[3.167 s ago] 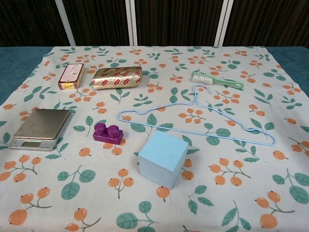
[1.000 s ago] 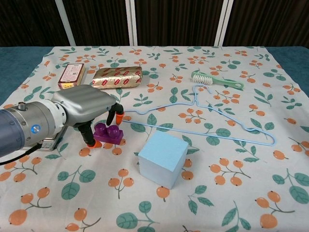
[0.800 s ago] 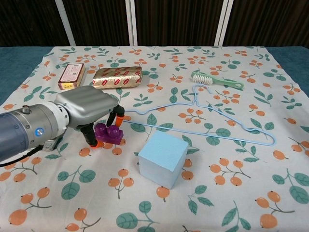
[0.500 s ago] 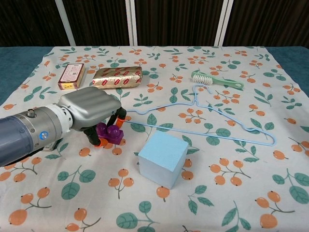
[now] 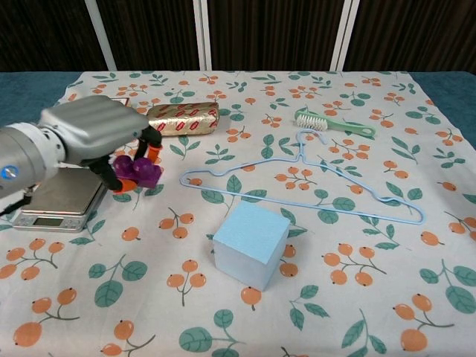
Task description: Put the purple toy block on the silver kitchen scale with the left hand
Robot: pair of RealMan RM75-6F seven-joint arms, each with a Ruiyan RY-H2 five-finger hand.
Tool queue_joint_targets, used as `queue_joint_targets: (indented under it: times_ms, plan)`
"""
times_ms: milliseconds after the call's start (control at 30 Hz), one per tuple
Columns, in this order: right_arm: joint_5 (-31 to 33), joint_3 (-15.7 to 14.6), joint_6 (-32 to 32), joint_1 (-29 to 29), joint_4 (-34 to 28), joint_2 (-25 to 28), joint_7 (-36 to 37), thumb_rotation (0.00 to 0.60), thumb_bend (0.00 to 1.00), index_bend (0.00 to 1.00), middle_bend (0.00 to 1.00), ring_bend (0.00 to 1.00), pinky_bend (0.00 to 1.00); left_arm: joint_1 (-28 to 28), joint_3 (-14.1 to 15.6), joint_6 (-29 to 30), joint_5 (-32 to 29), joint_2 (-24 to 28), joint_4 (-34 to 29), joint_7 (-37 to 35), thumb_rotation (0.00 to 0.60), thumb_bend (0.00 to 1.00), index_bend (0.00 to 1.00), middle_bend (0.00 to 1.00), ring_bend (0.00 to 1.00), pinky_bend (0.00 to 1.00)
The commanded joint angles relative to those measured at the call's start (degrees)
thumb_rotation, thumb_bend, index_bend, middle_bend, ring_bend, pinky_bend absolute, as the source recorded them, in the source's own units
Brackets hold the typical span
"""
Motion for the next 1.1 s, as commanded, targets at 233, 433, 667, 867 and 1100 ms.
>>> queue_joint_targets:
  times_ms: [233, 433, 667, 867, 1100]
  plan:
    - [-1.13, -0.73, -0.73, 0.49, -0.46, -1.04, -2.28, 0.600, 0.48, 0.09, 0.03, 0.02, 0.00, 6.15, 3.54, 1.23, 2.85, 9.75, 1.15, -11.71, 0.600, 0.25, 0.48, 0.48, 0.26, 0.34]
    - [-0.80, -0.94, -1.88, 0.85, -0.24, -1.73, -3.73, 0.600, 0.48, 0.09, 0.03, 0.02, 0.00, 7.31, 4.82, -1.37, 5.33, 10.27, 5.54, -17.98, 0.600, 0.25, 0.47, 0.48, 0.26, 0.34]
    - [0.10, -0.47, -1.96, 0.84, 0.06, -1.83, -4.25, 0.600, 0.48, 0.09, 0.03, 0.02, 0.00, 7.75, 4.92, -3.28, 7.45, 8.37, 10.70, -22.26, 0.600, 0.25, 0.47, 0.47, 0.26, 0.33]
    - [0.10, -0.46, -1.84, 0.80, -0.04, -1.73, -3.99, 0.600, 0.48, 0.09, 0.03, 0.02, 0.00, 7.38, 4.61, -4.20, 8.51, 7.33, 11.76, -22.39, 0.600, 0.24, 0.38, 0.39, 0.23, 0.32]
    - [0.39, -0.46, -1.91, 0.69, -0.40, -1.33, -3.80, 0.600, 0.48, 0.09, 0.03, 0.02, 0.00, 7.24, 3.93, -4.46, 6.56, 8.50, 8.28, -18.88, 0.600, 0.17, 0.22, 0.17, 0.07, 0.26]
